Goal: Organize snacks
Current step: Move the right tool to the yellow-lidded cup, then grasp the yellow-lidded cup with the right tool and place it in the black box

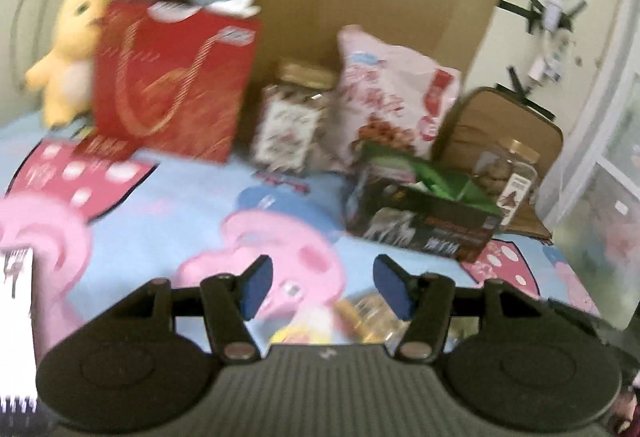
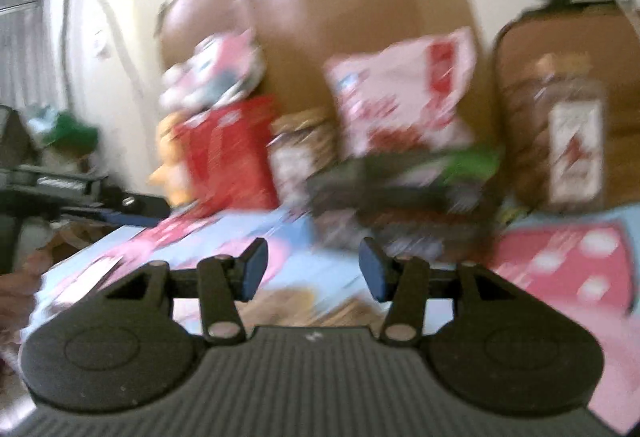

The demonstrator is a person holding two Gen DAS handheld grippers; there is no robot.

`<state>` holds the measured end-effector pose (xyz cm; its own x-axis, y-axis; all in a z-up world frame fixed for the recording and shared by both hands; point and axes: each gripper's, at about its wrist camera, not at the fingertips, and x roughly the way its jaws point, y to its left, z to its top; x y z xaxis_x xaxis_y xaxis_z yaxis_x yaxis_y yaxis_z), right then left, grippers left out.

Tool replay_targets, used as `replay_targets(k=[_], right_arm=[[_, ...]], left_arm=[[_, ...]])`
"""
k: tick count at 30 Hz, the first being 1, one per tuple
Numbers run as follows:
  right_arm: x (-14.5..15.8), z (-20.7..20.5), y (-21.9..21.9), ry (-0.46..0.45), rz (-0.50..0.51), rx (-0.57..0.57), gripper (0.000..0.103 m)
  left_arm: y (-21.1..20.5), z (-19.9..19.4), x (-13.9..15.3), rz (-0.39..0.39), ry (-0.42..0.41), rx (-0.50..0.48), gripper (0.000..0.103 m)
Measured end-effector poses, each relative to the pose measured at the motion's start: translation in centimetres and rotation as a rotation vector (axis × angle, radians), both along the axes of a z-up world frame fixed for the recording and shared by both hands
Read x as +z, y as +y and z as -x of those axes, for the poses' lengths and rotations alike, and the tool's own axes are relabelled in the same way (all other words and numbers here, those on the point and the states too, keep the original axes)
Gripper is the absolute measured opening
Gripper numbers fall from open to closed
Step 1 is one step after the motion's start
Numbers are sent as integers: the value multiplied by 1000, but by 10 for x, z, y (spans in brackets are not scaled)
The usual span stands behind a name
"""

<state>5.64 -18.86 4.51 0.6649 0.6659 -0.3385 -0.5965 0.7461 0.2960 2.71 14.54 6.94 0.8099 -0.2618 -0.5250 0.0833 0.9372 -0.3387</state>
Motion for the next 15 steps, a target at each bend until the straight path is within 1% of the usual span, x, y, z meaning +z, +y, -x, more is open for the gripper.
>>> replay_targets(k=[2,4,6,9,10,11,12,13,15], right_arm=[[-2,10,20,14,35,58,53],[-2,20,41,3,86,105,53],[-1,26,60,-5,120,141,53],[-2,26,89,-15,176,178,54],[-3,26,97,-17,194,186,54],[-4,25,106,-18,211,194,54],[-5,24,112,-19,224,204,54],[-7,24,118,-19,238,212,54],[-10,21,133,-14,275,216,54]], left_arm=[[10,6,-9,23,13,10,57],[15,8,-17,39,24,12,57],[18,8,-24,62,31,0,57],[17,5,-32,73,38,-25,57],[16,3,-34,76,40,-37,61],[16,3,-36,78,38,-46,68],[15,2,-37,77,31,-55,71],[13,1,-38,72,25,-65,72],[11,-3,-42,62,23,-91,72]])
